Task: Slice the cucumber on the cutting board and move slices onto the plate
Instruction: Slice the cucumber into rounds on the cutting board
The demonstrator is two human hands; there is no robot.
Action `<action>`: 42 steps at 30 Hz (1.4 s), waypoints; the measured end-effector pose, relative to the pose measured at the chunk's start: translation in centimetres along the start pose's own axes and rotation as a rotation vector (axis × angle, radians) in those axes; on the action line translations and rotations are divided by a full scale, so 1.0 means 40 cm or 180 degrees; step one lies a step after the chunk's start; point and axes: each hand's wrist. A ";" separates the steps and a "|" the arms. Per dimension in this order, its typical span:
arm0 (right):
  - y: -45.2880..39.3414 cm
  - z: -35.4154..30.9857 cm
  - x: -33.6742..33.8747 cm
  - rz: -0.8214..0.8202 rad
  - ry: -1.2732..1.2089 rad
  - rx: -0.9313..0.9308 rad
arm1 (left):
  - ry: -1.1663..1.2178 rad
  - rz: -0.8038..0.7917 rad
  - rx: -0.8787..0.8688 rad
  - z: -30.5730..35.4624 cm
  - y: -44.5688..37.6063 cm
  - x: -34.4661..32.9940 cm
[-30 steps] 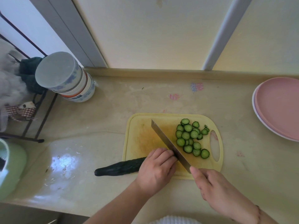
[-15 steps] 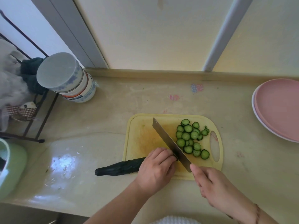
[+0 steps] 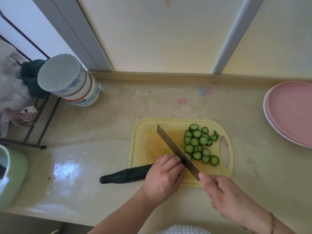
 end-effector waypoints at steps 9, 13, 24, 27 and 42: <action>-0.036 0.033 -0.025 0.0139 0.0041 -0.0046 | 0.0005 -0.0025 0.0051 0.002 -0.006 0.003; -0.032 0.027 -0.015 0.0150 0.0051 -0.0061 | 0.0039 0.0003 0.0011 0.004 -0.007 0.006; 0.019 -0.011 0.007 0.0059 -0.0049 0.0002 | 0.0043 0.0067 -0.0032 -0.001 -0.003 0.001; 0.014 -0.013 0.008 -0.0024 -0.0060 0.0019 | 0.0041 0.0051 -0.0028 -0.003 0.000 0.000; -0.034 0.026 -0.019 0.0136 0.0067 -0.0046 | 0.0047 0.0030 0.0049 0.002 -0.003 0.001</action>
Point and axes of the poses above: each hand's wrist, its own y-axis away from the middle knuckle, its own x-axis out of the back of the hand, z = x × y, and after that the axes turned 11 degrees about z, right-handed
